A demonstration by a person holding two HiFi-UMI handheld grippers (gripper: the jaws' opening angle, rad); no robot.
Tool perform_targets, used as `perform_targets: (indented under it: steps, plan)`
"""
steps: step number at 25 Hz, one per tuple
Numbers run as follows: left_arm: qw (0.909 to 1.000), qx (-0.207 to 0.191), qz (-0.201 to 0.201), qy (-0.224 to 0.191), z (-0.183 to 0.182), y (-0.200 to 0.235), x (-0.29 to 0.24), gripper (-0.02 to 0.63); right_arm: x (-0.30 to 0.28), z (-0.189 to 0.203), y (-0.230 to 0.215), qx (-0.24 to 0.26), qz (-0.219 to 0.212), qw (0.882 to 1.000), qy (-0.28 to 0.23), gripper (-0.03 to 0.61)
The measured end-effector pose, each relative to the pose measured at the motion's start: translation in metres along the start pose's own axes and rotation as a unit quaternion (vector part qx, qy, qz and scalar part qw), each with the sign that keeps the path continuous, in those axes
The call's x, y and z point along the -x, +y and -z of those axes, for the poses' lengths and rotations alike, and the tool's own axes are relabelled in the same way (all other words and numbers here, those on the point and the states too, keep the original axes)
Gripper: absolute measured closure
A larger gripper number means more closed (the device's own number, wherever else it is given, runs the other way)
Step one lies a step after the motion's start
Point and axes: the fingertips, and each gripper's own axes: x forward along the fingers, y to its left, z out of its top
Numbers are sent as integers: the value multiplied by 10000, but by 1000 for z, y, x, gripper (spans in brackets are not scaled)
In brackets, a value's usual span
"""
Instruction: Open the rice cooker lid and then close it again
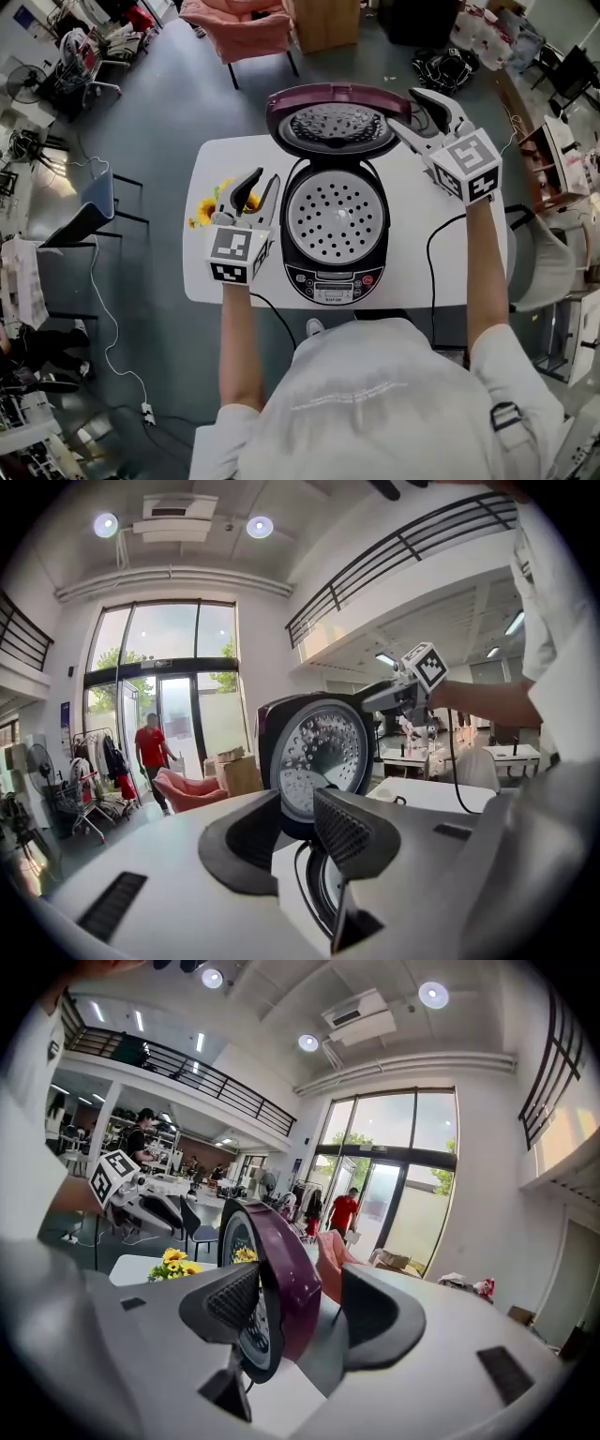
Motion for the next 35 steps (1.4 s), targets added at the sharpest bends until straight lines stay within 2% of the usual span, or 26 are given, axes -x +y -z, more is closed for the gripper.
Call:
perform_targets:
  steps: [7,13,21,35]
  plan:
    - [9977,-521,328,-293,-49,21,-33,451,-9,1,3,88,-386,9992,-52,281]
    - [9939,-824,671,-310,-77,29,-65,390,-15,5,8,194,-507,9985,26,314]
    - [9919,-709,1024,-265,-80,29,-83,367,-14,7,14,84,-720,9974,-38,350]
    - [9908,-694,1136,-251,-73,18,-66,367,1,9,28,-111,-840,9963,-159,339]
